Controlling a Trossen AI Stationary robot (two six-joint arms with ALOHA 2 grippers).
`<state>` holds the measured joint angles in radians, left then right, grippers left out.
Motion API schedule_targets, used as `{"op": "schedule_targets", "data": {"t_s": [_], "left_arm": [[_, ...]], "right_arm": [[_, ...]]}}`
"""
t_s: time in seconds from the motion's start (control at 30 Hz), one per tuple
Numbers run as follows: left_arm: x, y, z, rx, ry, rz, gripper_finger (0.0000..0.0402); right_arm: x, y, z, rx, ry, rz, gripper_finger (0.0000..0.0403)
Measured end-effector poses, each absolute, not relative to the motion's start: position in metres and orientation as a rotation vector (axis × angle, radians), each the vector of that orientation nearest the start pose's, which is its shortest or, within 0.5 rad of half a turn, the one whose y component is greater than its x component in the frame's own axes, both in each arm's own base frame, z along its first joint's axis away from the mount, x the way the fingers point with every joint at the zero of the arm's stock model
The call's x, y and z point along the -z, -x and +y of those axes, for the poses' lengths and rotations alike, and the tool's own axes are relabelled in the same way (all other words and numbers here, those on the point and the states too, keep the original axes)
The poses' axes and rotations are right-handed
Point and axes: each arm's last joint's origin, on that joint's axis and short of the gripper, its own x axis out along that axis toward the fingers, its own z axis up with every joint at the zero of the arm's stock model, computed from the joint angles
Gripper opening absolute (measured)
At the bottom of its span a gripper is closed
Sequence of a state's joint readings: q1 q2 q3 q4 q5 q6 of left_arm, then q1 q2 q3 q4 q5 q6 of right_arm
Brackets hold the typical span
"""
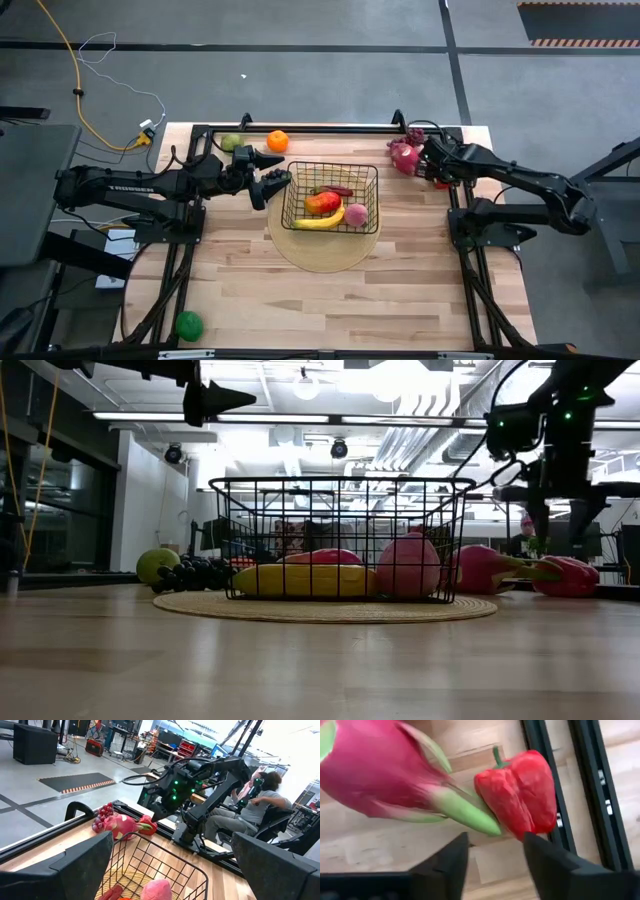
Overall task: Build produce basket
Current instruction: Put the bell pepper into the wire basket
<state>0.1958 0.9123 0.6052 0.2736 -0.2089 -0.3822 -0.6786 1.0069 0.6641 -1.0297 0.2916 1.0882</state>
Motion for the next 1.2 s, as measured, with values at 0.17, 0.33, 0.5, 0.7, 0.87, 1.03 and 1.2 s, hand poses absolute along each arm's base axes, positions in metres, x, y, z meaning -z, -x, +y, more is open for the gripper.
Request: {"op": "schedule_targets", "data": {"t_s": [0.17,0.33,0.5,0.7,0.87,1.03,1.2], "left_arm": [[-0.292,-0.201,0.046,-0.406,0.377,-0.044,0.0392],[-0.292,-0.201,0.046,-0.405,0.377,-0.044,0.0392],[-0.292,-0.201,0.046,-0.406,0.377,-0.044,0.0392],[-0.292,-0.201,0.046,-0.406,0.377,-0.044,0.0392],[-0.292,-0.201,0.046,-0.406,0.377,-0.044,0.0392],[-0.292,-0.201,0.046,-0.406,0.377,-0.044,0.0392],[-0.292,-0.201,0.046,-0.406,0.377,-0.044,0.0392]], "right_arm": [[-0.219,-0.112,-0.107,1.511,-0.98,0.853,0.0273],[-0.22,-0.109,-0.112,1.612,-0.954,0.912,0.0305],[-0.213,-0.107,-0.121,1.76,-0.989,0.897,0.0307],[-0.204,-0.112,-0.137,1.772,-1.077,0.818,0.0307],[-0.199,-0.11,-0.143,1.781,-1.066,0.886,0.0307],[-0.191,-0.111,-0.149,1.759,-1.082,0.95,0.0307],[-0.183,-0.116,-0.154,1.705,-1.1,0.997,0.0307]]}}
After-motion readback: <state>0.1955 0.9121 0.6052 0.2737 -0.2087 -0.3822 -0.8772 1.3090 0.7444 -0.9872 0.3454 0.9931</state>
